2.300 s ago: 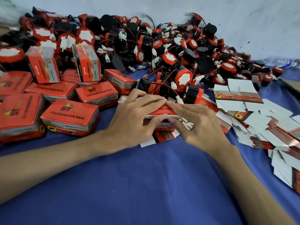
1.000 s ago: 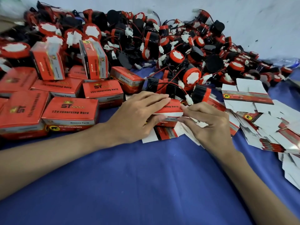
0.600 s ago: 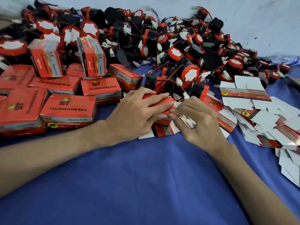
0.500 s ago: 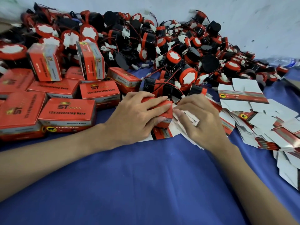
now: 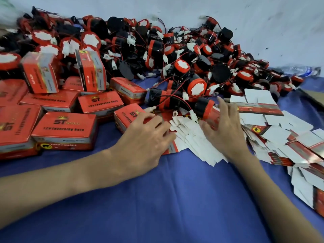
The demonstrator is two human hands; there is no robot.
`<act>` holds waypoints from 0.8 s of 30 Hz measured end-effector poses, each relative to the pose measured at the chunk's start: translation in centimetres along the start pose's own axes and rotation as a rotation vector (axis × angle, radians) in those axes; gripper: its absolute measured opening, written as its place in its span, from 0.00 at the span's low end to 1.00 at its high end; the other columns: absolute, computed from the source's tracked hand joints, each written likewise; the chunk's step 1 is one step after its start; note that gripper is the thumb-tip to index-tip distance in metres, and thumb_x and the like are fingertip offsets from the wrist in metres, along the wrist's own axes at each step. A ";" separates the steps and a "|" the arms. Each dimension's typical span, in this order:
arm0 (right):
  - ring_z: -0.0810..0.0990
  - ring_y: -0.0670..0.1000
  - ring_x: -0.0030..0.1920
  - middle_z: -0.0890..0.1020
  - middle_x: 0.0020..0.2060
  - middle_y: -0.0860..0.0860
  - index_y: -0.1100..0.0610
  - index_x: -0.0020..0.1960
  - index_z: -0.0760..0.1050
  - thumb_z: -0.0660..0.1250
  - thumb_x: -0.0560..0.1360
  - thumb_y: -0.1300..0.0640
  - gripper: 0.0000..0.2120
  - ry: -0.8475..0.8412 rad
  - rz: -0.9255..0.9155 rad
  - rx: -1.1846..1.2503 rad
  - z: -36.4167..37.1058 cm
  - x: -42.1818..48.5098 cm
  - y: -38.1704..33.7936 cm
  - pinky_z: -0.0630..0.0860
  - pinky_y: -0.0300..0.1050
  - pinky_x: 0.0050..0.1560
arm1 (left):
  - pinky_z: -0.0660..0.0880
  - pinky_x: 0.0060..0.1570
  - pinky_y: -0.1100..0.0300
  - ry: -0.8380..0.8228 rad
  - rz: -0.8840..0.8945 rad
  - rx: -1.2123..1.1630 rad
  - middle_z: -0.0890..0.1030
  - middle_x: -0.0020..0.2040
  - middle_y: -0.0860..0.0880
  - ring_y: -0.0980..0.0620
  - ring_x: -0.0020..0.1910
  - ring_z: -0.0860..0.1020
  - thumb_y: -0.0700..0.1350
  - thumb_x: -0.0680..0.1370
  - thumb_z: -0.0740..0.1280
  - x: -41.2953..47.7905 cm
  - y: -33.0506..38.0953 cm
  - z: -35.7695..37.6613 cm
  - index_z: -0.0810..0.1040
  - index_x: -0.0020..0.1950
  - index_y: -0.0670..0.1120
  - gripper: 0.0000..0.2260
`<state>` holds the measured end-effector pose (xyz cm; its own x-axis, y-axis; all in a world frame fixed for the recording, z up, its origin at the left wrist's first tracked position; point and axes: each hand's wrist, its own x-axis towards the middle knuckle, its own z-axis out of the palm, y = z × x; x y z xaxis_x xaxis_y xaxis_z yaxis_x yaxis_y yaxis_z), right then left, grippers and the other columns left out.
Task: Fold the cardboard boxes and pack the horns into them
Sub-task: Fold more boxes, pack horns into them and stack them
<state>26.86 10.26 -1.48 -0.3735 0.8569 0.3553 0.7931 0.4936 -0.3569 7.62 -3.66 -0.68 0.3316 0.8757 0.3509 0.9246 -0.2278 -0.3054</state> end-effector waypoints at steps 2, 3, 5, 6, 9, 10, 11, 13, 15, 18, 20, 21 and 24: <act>0.61 0.57 0.71 0.60 0.73 0.56 0.54 0.78 0.43 0.61 0.72 0.33 0.46 -0.085 0.003 -0.064 -0.2 -1.2 -0.4 0.66 0.59 0.68 | 0.77 0.46 0.51 -0.030 0.002 0.013 0.81 0.41 0.47 0.46 0.41 0.79 0.47 0.69 0.61 -0.1 0.2 -0.3 0.81 0.45 0.45 0.12; 0.61 0.57 0.73 0.59 0.74 0.55 0.53 0.78 0.40 0.56 0.69 0.27 0.49 -0.182 0.019 -0.101 -0.6 -1.4 -0.4 0.64 0.59 0.69 | 0.76 0.45 0.52 -0.048 0.000 0.006 0.81 0.41 0.47 0.47 0.40 0.78 0.49 0.69 0.60 -0.2 0.2 -0.4 0.81 0.44 0.45 0.13; 0.61 0.57 0.74 0.60 0.75 0.55 0.53 0.78 0.43 0.46 0.64 0.21 0.52 -0.369 0.035 -0.259 -1.5 -1.3 -0.3 0.61 0.59 0.71 | 0.73 0.43 0.54 -0.093 -0.002 0.016 0.80 0.39 0.48 0.48 0.38 0.78 0.52 0.71 0.58 -0.1 0.1 -0.8 0.80 0.43 0.46 0.14; 0.61 0.57 0.74 0.61 0.75 0.56 0.55 0.77 0.49 0.44 0.64 0.21 0.52 -0.429 0.026 -0.340 -1.8 -1.2 -0.3 0.61 0.59 0.72 | 0.70 0.41 0.56 -0.132 -0.007 0.036 0.80 0.40 0.48 0.48 0.38 0.78 0.53 0.72 0.57 -0.1 0.0 -1.1 0.80 0.44 0.47 0.15; 0.63 0.58 0.72 0.64 0.73 0.58 0.58 0.74 0.58 0.42 0.70 0.25 0.46 -0.488 -0.033 -0.452 -2.2 -1.2 -1.0 0.61 0.55 0.70 | 0.62 0.39 0.56 -0.217 -0.064 0.057 0.78 0.52 0.49 0.49 0.46 0.78 0.59 0.76 0.49 -0.1 -0.3 -1.2 0.74 0.60 0.52 0.21; 0.64 0.58 0.71 0.64 0.72 0.59 0.58 0.74 0.58 0.43 0.72 0.27 0.44 -0.495 -0.053 -0.468 -2.4 -1.3 -1.2 0.62 0.54 0.68 | 0.62 0.40 0.56 -0.213 -0.076 0.068 0.76 0.57 0.49 0.49 0.51 0.77 0.60 0.77 0.48 0.0 -0.7 -1.0 0.71 0.63 0.52 0.22; 0.65 0.59 0.70 0.65 0.71 0.59 0.58 0.73 0.59 0.43 0.74 0.29 0.41 -0.506 -0.069 -0.482 -2.6 -1.3 -1.4 0.64 0.52 0.67 | 0.62 0.41 0.56 -0.208 -0.071 0.073 0.74 0.60 0.49 0.49 0.56 0.75 0.61 0.79 0.48 0.0 -1.0 -0.7 0.69 0.65 0.52 0.22; 0.69 0.59 0.68 0.69 0.69 0.59 0.58 0.71 0.63 0.44 0.76 0.32 0.37 -0.509 -0.096 -0.508 -2.9 -1.2 -1.6 0.66 0.51 0.63 | 0.63 0.41 0.57 -0.194 -0.032 0.078 0.73 0.61 0.48 0.48 0.58 0.73 0.60 0.81 0.48 0.2 -1.4 -0.3 0.67 0.66 0.50 0.21; 0.73 0.58 0.63 0.73 0.64 0.57 0.57 0.66 0.67 0.46 0.79 0.35 0.31 -0.488 -0.135 -0.531 -3.2 -1.2 -1.5 0.67 0.50 0.55 | 0.65 0.39 0.58 -0.183 0.007 0.064 0.76 0.58 0.49 0.49 0.56 0.75 0.57 0.82 0.47 0.2 -1.7 0.1 0.67 0.64 0.50 0.18; 0.75 0.56 0.56 0.76 0.56 0.52 0.53 0.62 0.70 0.48 0.80 0.37 0.25 -0.442 -0.184 -0.525 -3.6 -1.2 -1.4 0.61 0.46 0.46 | 0.65 0.36 0.58 -0.206 0.040 0.035 0.78 0.53 0.51 0.49 0.51 0.77 0.57 0.82 0.48 0.5 -2.5 0.2 0.69 0.62 0.50 0.18; 0.75 0.55 0.58 0.76 0.59 0.51 0.52 0.66 0.70 0.49 0.80 0.37 0.26 -0.434 -0.196 -0.504 -3.8 -1.4 -1.4 0.62 0.47 0.48 | 0.66 0.35 0.57 -0.199 0.022 -0.018 0.78 0.51 0.52 0.49 0.49 0.78 0.60 0.80 0.49 0.9 -3.3 0.2 0.70 0.61 0.52 0.19; 0.74 0.55 0.60 0.76 0.61 0.51 0.52 0.69 0.69 0.49 0.80 0.37 0.26 -0.435 -0.197 -0.494 -3.8 -1.4 -1.3 0.64 0.47 0.50 | 0.69 0.36 0.57 -0.176 -0.003 -0.056 0.78 0.50 0.53 0.49 0.49 0.78 0.61 0.80 0.50 1.1 -3.6 0.3 0.71 0.61 0.52 0.19; 0.73 0.56 0.64 0.74 0.67 0.52 0.51 0.73 0.65 0.49 0.80 0.37 0.28 -0.446 -0.198 -0.472 -4.0 -1.4 -1.1 0.66 0.50 0.61 | 0.75 0.43 0.56 -0.089 -0.049 -0.143 0.76 0.52 0.53 0.50 0.51 0.77 0.63 0.77 0.48 1.3 -3.8 0.7 0.72 0.63 0.54 0.23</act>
<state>28.40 7.94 1.89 -0.6158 0.7863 -0.0515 0.7766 0.6166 0.1292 4.45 -1.32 0.32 0.2738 0.9200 0.2805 0.9585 -0.2368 -0.1587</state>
